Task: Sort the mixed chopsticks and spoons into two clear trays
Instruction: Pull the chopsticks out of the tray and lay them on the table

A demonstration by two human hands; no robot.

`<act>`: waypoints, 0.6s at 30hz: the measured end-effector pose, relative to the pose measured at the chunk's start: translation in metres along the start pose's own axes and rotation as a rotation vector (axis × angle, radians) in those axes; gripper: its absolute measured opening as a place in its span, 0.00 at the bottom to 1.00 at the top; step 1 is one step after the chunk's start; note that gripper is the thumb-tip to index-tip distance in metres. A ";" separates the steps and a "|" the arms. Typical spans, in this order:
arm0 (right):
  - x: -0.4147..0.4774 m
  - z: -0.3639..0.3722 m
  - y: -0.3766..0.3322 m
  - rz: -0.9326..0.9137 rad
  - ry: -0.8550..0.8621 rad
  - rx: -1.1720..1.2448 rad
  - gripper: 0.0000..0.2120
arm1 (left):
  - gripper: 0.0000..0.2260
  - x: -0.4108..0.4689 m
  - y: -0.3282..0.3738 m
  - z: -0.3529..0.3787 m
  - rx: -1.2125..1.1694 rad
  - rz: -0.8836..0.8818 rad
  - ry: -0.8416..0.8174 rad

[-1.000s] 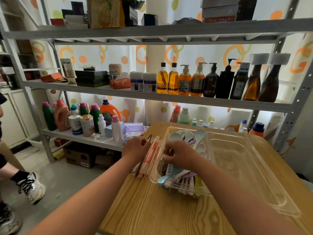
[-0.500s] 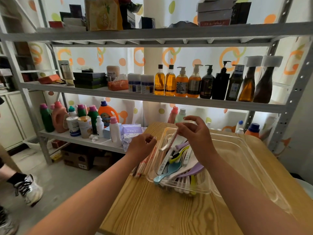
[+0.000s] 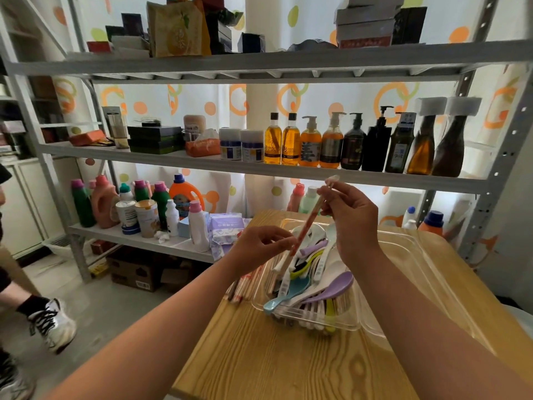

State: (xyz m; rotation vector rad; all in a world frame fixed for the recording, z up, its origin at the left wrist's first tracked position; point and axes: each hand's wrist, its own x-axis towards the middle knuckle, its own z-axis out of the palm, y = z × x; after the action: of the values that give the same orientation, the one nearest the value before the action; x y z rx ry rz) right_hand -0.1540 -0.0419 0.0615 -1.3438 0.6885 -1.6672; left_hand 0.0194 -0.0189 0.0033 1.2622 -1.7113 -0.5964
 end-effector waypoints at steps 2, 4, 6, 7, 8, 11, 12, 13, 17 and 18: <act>0.001 0.000 0.001 0.050 0.029 0.060 0.11 | 0.03 0.000 -0.001 0.000 0.028 0.017 -0.007; 0.001 -0.001 0.001 0.096 0.033 0.133 0.11 | 0.00 0.000 -0.004 0.000 0.074 0.023 -0.014; 0.001 -0.002 0.001 0.122 -0.007 0.162 0.09 | 0.04 0.000 -0.005 0.000 0.075 0.023 -0.010; 0.001 -0.003 0.002 0.132 -0.036 0.157 0.08 | 0.06 0.000 -0.005 0.001 0.048 0.009 0.011; -0.001 -0.003 0.004 0.142 -0.063 0.130 0.08 | 0.07 0.000 -0.004 0.000 0.020 -0.013 0.045; -0.007 -0.005 0.017 0.135 -0.139 -0.099 0.08 | 0.10 0.002 0.000 -0.003 0.015 -0.097 0.190; -0.010 -0.005 0.021 0.118 -0.186 -0.204 0.09 | 0.11 0.003 -0.001 -0.005 0.024 -0.127 0.236; -0.012 -0.005 0.025 0.097 -0.252 -0.307 0.08 | 0.11 0.004 -0.004 -0.008 0.026 -0.167 0.283; -0.022 0.003 0.042 -0.027 -0.626 -0.788 0.06 | 0.17 0.005 -0.026 -0.018 0.193 -0.376 0.386; -0.024 0.006 0.047 -0.045 -0.704 -0.893 0.06 | 0.18 0.004 -0.031 -0.020 0.252 -0.418 0.381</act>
State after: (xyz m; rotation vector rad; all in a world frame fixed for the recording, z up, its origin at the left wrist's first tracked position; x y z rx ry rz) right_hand -0.1342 -0.0422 0.0123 -2.4012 0.9988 -0.7663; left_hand 0.0515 -0.0309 -0.0104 1.8070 -1.2383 -0.3485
